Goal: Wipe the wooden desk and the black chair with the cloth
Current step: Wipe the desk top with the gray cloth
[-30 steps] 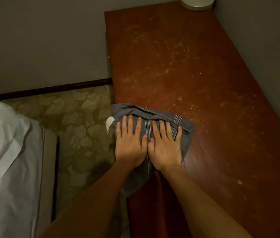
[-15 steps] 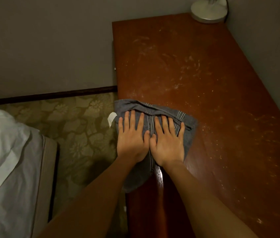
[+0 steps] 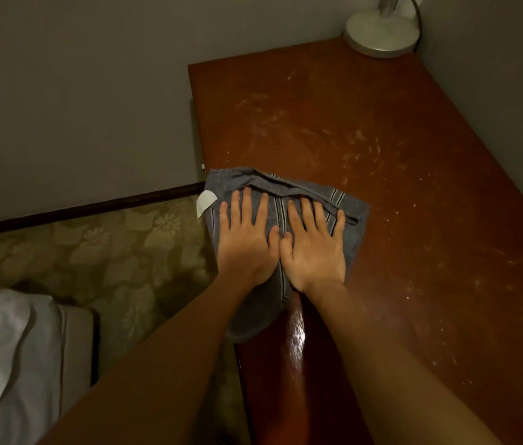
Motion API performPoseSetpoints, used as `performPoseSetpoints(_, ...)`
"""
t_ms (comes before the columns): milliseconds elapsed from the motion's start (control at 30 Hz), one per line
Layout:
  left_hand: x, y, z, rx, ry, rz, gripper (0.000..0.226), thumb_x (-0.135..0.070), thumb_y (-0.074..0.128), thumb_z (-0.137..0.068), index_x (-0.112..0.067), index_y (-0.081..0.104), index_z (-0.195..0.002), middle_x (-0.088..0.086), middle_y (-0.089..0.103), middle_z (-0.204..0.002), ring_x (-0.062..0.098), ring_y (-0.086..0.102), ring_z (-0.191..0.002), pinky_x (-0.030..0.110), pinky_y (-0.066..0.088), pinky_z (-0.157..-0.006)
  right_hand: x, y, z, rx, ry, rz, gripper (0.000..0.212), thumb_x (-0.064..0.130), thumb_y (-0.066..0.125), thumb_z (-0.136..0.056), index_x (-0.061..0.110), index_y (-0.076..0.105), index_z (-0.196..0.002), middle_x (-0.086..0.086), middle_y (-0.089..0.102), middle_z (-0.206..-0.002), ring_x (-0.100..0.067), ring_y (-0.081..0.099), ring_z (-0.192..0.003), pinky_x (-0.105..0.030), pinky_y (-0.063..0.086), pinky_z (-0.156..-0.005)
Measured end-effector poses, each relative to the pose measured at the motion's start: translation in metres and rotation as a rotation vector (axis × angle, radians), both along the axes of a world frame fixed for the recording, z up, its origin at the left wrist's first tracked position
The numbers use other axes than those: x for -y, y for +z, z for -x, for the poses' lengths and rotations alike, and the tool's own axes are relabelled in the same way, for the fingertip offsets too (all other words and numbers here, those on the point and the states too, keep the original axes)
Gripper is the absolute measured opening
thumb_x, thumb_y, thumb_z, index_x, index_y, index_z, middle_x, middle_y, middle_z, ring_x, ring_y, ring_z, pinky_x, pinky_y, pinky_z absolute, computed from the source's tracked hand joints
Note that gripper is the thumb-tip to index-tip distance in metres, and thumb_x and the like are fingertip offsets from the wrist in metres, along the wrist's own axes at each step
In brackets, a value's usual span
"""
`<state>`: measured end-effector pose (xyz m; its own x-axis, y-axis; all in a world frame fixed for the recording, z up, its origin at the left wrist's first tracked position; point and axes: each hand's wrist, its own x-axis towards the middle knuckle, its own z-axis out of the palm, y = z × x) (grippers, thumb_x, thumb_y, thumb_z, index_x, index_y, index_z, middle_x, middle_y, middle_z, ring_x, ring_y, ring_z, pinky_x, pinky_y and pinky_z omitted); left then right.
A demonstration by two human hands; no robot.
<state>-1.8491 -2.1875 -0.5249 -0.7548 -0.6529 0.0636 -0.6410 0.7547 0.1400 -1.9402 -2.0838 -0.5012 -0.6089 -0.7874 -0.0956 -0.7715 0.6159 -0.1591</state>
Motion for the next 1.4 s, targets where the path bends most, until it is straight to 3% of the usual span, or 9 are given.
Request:
performPoseSetpoints(367,0.093,0.000,0.053,-0.045,0.009,-0.025,0.066,-0.046,0.025,-0.099,-0.016,0.026,-0.158,0.019,0.021,-0.163,0.034,0.011,-0.153,0.051,0.007,-0.124,0.090,0.000,0.046,-0.009,-0.042,-0.029,0.063,0.045,0.008,-0.101,0.023,0.009,-0.160,-0.002,0.005,-0.168,-0.020,-0.003,-0.155,-0.058,-0.006,-0.121)
performPoseSetpoints(733,0.127,0.003,0.073,0.015,-0.009,-0.074,0.066,-0.046,0.016,-0.102,-0.018,0.006,-0.161,0.014,-0.001,-0.167,0.031,-0.010,-0.154,0.050,-0.004,-0.124,0.125,-0.001,0.065,-0.027,-0.041,-0.050,0.062,0.045,0.009,-0.102,0.024,0.009,-0.160,-0.002,0.005,-0.168,-0.021,-0.002,-0.155,-0.057,-0.004,-0.121)
performPoseSetpoints(1067,0.196,0.003,0.112,0.010,0.011,-0.023,0.068,-0.048,0.016,-0.099,-0.017,0.015,-0.160,0.018,0.012,-0.166,0.034,0.003,-0.154,0.052,0.004,-0.124,0.197,0.000,0.107,-0.014,-0.021,-0.023,0.063,0.045,0.007,-0.101,0.024,0.009,-0.160,-0.002,0.005,-0.168,-0.021,-0.002,-0.155,-0.058,-0.006,-0.121)
performPoseSetpoints(1400,0.249,0.005,0.147,0.032,0.047,-0.046,0.067,-0.047,0.012,-0.100,-0.019,0.007,-0.160,0.016,0.004,-0.167,0.032,-0.003,-0.154,0.051,0.001,-0.124,0.254,0.000,0.144,-0.006,0.022,-0.025,0.068,0.046,0.000,-0.097,0.024,0.010,-0.160,-0.002,0.005,-0.168,-0.021,-0.001,-0.155,-0.059,-0.006,-0.120)
